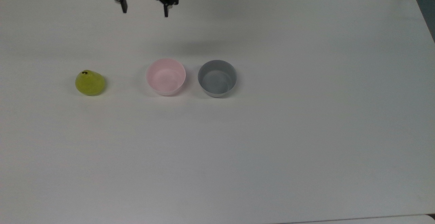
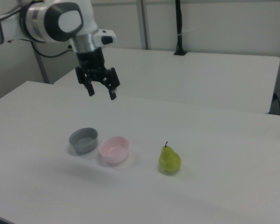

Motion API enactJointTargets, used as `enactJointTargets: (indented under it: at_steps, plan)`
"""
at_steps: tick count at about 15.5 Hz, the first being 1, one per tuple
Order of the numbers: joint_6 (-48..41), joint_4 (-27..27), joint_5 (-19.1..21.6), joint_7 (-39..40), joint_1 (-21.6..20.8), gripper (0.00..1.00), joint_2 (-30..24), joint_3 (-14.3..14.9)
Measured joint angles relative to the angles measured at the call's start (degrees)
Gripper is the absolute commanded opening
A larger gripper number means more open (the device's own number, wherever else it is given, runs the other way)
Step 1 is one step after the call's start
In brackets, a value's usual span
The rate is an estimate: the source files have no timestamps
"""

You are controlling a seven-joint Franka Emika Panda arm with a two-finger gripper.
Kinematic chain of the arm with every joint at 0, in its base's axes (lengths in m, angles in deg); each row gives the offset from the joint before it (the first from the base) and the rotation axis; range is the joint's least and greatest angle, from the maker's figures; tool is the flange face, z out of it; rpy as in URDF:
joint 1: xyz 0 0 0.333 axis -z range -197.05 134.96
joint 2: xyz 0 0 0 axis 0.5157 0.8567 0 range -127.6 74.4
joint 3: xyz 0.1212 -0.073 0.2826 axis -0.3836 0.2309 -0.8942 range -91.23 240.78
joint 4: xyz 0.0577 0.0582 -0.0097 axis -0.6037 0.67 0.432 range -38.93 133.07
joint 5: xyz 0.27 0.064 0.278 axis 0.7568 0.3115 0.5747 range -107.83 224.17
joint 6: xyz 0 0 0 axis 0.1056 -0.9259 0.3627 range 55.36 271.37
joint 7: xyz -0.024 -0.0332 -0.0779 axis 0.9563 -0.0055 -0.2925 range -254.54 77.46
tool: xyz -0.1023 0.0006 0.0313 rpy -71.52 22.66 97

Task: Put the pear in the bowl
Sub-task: 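Move the open gripper over the green pear and lower it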

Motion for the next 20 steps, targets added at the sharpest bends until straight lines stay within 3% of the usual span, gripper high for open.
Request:
enactJointTargets:
  at_steps: [10, 15, 20]
  plan:
    - [6.87, 0.04, -0.50, 15.51, 10.29, 1.00, 6.65, 0.16]
    - [15.26, 0.35, -3.43, 16.06, 12.96, 1.00, 13.92, 0.23]
    - [20.43, 1.89, -5.16, 16.10, 14.59, 1.00, 17.37, 0.75]
